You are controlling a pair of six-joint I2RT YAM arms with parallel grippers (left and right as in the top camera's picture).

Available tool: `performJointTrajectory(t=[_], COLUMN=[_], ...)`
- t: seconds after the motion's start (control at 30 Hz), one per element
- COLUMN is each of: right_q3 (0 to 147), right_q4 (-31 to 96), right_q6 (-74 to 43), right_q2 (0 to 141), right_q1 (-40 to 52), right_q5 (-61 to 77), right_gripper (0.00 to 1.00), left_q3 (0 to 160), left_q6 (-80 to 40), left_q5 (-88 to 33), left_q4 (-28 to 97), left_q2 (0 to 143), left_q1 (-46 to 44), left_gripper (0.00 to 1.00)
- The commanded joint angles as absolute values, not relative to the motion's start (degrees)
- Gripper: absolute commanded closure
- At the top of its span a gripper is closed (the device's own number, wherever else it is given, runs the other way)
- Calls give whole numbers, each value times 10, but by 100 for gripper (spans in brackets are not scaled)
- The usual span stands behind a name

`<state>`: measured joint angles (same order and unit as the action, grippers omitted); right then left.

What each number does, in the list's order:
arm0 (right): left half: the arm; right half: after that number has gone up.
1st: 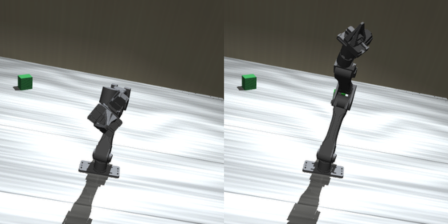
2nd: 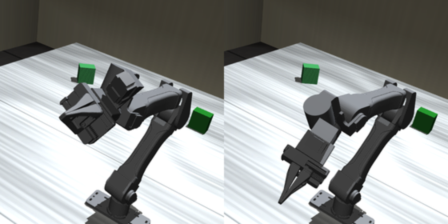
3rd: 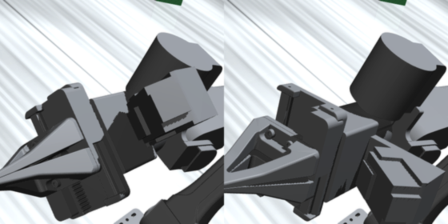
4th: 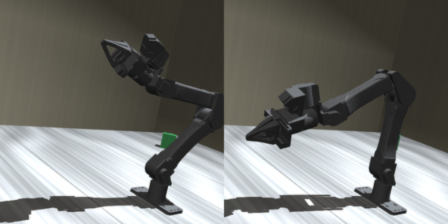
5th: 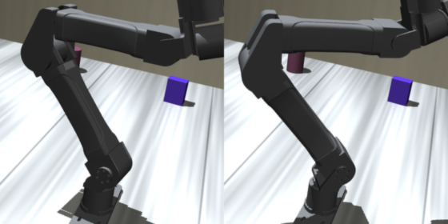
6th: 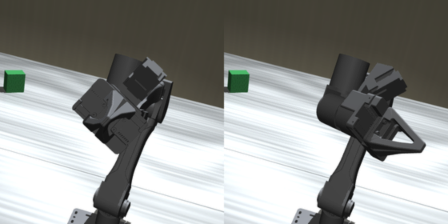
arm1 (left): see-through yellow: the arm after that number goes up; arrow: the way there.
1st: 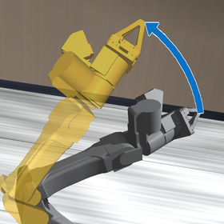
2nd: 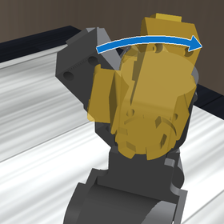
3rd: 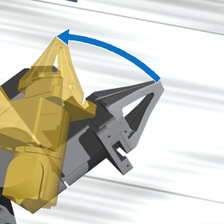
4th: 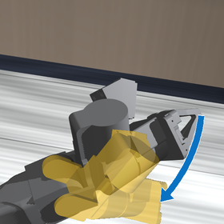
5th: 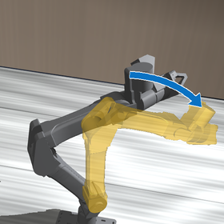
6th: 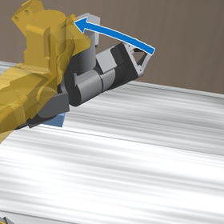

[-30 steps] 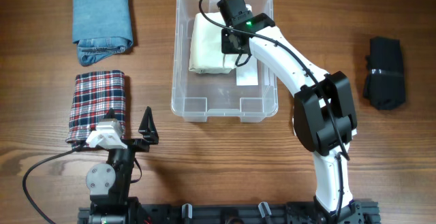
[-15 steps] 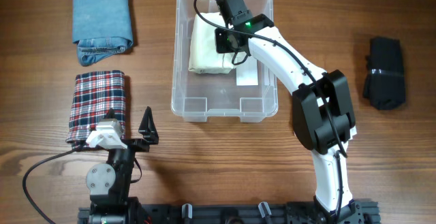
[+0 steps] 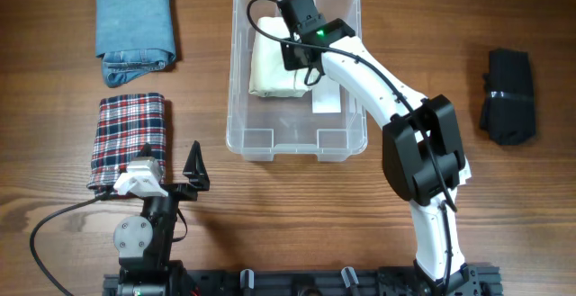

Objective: Pack container
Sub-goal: 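Lower the cream cloth into the bin's upper left and release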

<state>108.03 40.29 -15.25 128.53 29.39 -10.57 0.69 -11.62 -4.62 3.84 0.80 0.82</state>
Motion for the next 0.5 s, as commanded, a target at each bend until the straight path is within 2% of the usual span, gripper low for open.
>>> performJointTrajectory(t=[0.0,0.47], right_q3=[1127,1128], right_q4=[402,431], right_q6=[-151,-211], right_q2=[1243,1299], right_q1=[287,283], right_q5=[-194,-220], right_gripper=[96,96], left_q3=[3,3], left_q6=[-109,-109], left_q5=[-53,-53], left_q4=[39,39], left_q2=[4,4], left_q1=[11,11], left_gripper=[0,0])
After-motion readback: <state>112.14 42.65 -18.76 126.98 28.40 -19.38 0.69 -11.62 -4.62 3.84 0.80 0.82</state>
